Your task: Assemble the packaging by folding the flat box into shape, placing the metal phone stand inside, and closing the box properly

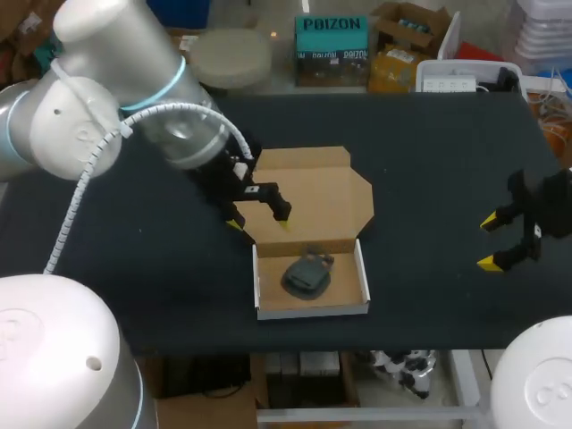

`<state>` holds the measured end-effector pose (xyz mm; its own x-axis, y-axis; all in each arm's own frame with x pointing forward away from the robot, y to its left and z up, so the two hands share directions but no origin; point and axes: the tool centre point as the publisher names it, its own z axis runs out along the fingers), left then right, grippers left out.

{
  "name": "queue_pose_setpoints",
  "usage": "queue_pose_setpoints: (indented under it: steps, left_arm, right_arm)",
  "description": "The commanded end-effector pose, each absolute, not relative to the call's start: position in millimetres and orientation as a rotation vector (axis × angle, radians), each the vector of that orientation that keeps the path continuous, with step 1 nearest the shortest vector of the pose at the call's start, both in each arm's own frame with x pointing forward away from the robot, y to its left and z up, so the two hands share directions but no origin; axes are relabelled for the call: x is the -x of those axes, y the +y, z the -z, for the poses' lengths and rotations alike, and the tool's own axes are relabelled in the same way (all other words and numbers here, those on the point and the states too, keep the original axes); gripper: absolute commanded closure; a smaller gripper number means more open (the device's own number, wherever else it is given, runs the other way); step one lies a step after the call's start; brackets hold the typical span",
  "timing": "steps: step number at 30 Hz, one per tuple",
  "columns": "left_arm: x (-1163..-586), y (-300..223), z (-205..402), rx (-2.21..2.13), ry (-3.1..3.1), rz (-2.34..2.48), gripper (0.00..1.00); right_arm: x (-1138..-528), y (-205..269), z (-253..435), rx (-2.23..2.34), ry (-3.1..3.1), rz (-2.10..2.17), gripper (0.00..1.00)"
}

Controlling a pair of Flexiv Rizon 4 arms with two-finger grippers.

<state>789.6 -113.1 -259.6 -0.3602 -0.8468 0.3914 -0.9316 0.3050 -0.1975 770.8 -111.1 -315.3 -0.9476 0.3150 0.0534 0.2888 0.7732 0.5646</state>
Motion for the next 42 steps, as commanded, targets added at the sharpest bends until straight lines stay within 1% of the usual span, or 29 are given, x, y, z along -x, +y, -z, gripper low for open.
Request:
queue_pose_setpoints:
  steps: [1,6,13,25,42]
  left_arm:
    - [-809,-81,262,-1.535,-2.336,-0.688,0.0]
    - [-832,-64,265,-1.45,-2.343,-0.78,0.0]
    - [-853,-52,269,-1.439,-2.428,-0.907,0.0]
    - [-853,-52,269,-1.439,-2.428,-0.907,0.0]
    - [-891,-31,287,-1.233,-2.47,-1.148,0.0]
  right_arm:
    - [-771,-112,314,-0.494,2.917,-0.924,0.0]
    - [-771,-112,314,-0.494,2.917,-0.924,0.0]
    - [-771,-112,314,-0.494,2.917,-0.924,0.0]
    - [-771,-112,314,-0.494,2.917,-0.924,0.0]
    - [-771,-112,314,-0.494,2.917,-0.924,0.0]
